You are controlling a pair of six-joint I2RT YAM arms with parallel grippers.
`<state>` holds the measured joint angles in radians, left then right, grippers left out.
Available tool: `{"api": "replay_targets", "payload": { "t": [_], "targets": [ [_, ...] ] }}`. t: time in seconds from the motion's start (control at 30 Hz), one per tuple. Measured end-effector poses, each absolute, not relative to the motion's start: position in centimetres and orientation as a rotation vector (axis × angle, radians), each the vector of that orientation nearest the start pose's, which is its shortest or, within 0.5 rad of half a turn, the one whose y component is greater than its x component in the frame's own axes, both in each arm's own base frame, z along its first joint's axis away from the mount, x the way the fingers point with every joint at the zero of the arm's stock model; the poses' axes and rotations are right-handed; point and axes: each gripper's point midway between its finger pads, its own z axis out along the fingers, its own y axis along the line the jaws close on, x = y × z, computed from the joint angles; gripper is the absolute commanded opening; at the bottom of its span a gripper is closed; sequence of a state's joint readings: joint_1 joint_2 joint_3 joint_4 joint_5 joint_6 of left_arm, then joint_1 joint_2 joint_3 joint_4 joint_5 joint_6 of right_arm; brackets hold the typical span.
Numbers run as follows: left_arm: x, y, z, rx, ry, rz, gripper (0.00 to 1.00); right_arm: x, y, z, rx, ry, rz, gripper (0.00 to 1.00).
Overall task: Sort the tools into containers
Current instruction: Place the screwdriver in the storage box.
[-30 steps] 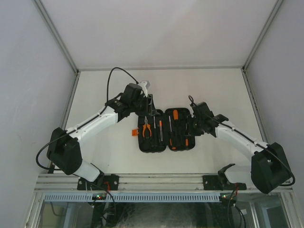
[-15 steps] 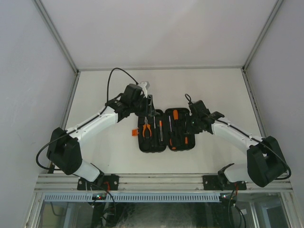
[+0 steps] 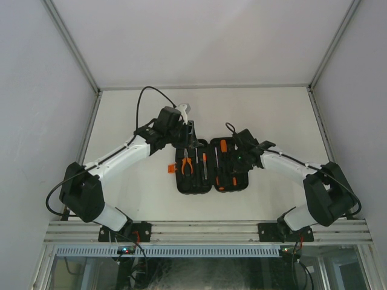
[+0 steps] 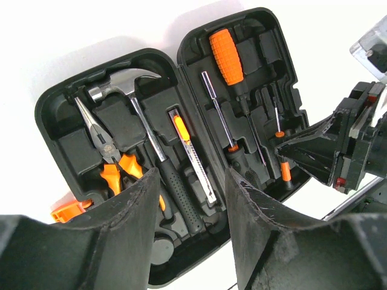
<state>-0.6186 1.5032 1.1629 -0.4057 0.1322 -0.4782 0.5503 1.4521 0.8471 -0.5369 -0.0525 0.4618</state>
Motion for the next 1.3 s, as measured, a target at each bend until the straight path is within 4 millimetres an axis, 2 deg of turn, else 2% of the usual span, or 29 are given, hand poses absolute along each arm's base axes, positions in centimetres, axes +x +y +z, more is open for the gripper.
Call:
{"api": "replay_targets", "payload": {
  "t": [0.33, 0.63, 0.73, 0.93, 1.1, 1.3],
  "targets": [
    [30.8, -27.1, 15.8, 0.240, 2.405, -0.688, 0.51, 23.6, 17.7, 3.8, -0.186, 2.777, 0.281, 0.12],
    [30.8, -27.1, 15.8, 0.240, 2.404, -0.688, 0.51, 23.4, 17.3, 3.9, -0.199, 2.785, 0.225, 0.30],
    [30.8, -27.1, 15.8, 0.240, 2.404, -0.688, 0.51, 23.4, 17.3, 3.9, -0.200, 2.782, 0.220, 0.34],
    [30.9, -27.1, 15.8, 0.237, 2.405, -0.688, 0.51, 23.6, 17.2, 4.7, -0.195, 2.754, 0.227, 0.32],
    [30.9, -27.0, 15.8, 0.235, 2.404, -0.687, 0.51, 24.4, 17.2, 5.9, -0.163, 2.720, 0.259, 0.21],
    [31.0, -26.9, 15.8, 0.233, 2.404, -0.686, 0.51, 25.2, 17.1, 6.0, -0.122, 2.715, 0.302, 0.20]
  ]
}}
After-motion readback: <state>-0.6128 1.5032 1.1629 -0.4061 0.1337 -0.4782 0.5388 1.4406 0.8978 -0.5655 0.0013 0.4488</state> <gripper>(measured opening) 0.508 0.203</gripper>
